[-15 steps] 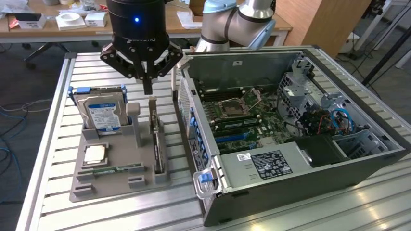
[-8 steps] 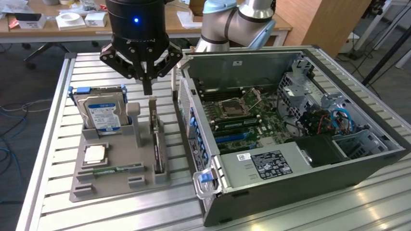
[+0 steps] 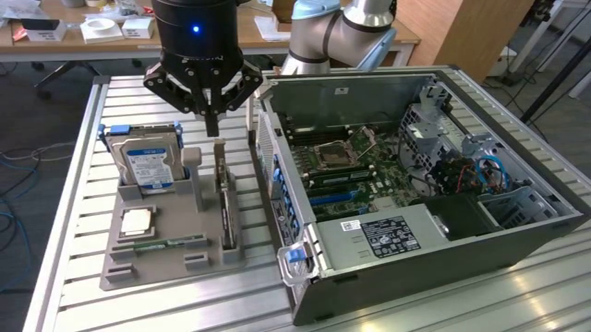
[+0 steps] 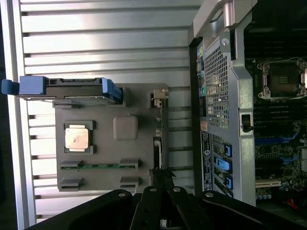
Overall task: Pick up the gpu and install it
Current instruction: 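Pick up the gpu and move the gpu toward the slot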
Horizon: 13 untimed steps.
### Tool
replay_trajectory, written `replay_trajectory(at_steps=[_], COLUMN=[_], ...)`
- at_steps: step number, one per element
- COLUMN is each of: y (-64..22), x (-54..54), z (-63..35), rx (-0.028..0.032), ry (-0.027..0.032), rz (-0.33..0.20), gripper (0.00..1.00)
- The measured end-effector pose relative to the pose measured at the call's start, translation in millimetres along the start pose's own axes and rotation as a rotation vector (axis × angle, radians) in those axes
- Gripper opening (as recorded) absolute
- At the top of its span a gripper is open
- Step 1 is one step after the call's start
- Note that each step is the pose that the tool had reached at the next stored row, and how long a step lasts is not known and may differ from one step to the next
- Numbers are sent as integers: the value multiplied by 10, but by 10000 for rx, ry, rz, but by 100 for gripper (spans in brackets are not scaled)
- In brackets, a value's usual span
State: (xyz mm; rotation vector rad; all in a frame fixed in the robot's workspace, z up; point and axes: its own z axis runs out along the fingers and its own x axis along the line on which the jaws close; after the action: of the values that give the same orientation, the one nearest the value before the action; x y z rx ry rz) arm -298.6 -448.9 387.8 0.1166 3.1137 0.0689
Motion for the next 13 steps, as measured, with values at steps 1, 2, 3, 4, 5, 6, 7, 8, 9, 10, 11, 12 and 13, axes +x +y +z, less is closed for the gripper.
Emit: replay_trajectory(at_steps=[1, 2, 3, 4, 5, 6, 7, 8, 9, 10, 11, 12, 13], y=[0, 0, 0, 0, 0, 0, 0, 0, 0, 0, -1, -2, -2], x=[0, 0, 0, 0, 0, 0, 0, 0, 0, 0, 1, 1, 1], z=[0, 0, 0, 0, 0, 0, 0, 0, 0, 3, 12, 29, 47], rx=[0, 0, 0, 0, 0, 0, 0, 1, 0, 0, -1, 0, 0], ry=[0, 0, 0, 0, -1, 0, 0, 0, 0, 0, -1, 0, 0], rz=[0, 0, 0, 0, 0, 0, 0, 0, 0, 0, 0, 0, -1], gripper=[10, 23, 29, 35, 35, 35, 42, 42, 42, 42, 42, 42, 42])
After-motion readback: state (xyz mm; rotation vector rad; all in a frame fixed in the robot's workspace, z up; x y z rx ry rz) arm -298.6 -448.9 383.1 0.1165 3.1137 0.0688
